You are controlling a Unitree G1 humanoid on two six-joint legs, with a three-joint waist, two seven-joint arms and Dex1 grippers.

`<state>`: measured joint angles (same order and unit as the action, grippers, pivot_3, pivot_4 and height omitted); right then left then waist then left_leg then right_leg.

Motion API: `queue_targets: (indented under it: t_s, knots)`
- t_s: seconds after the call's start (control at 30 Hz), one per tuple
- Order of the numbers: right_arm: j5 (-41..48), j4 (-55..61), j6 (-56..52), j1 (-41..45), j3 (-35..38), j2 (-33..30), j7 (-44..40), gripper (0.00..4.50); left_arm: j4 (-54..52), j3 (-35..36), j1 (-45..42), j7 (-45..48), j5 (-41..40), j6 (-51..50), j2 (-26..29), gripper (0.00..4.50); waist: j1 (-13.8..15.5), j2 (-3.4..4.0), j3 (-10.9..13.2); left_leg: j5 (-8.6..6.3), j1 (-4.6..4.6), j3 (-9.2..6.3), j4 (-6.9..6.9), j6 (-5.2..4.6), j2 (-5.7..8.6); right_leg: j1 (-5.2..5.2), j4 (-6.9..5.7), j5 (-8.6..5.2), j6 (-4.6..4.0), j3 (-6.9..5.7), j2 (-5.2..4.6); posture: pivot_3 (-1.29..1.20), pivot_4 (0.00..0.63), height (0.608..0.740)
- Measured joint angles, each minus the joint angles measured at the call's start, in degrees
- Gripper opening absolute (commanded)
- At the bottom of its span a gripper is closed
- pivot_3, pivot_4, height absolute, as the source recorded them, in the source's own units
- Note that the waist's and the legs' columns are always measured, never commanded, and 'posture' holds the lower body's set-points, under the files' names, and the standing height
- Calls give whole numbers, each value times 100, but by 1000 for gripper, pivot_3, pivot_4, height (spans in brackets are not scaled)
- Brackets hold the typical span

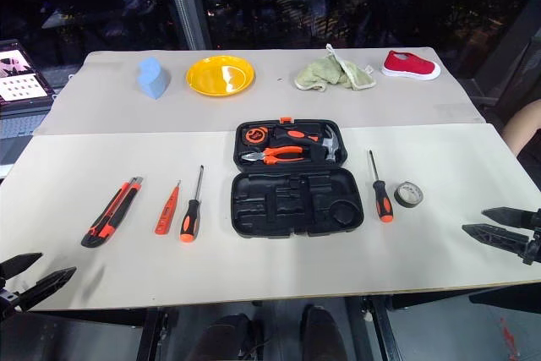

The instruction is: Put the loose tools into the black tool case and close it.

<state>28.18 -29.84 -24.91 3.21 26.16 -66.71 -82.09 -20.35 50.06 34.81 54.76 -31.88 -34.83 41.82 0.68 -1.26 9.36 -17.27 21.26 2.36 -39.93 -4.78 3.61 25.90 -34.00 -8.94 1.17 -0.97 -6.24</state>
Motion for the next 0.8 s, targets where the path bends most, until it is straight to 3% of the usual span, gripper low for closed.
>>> queue_targets:
  t_s: [0.3, 0.47, 0.63, 0.8]
  knots:
    - [-224, -152, 496, 262, -106, 276, 156, 4500, -365, -171, -134, -317, -34, -203, -67, 4451, 2, 3, 0, 0, 0, 2, -1, 2, 0, -1, -2, 3, -1, 1, 1, 0, 150, 740]
    - [-144, 582, 394, -18, 32, 276, 261, 4500, -1043, -223, -626, -685, -631, -1299, 547, 4451, 37, 4, 0, 6, 1, -1, -1, 11, -1, -2, -7, 16, -23, -2, 6, 0, 150, 740]
    - [634, 2908, -555, -882, 653, 449, 398, 4500, -1633, -852, -2160, -1473, -1693, -3118, 1563, 4451, 48, 10, -3, 13, -2, -2, 0, 24, -9, -6, -7, 12, -11, 0, 21, 0, 150, 740]
    - [1400, 5121, -1174, -1109, 822, 775, 953, 4500, -1530, -2017, -4260, -2489, -2583, -5091, 1394, 4451, -3, 2, 2, 33, -10, -2, 0, 84, -11, -11, -10, 7, 20, 4, 63, 0, 150, 740]
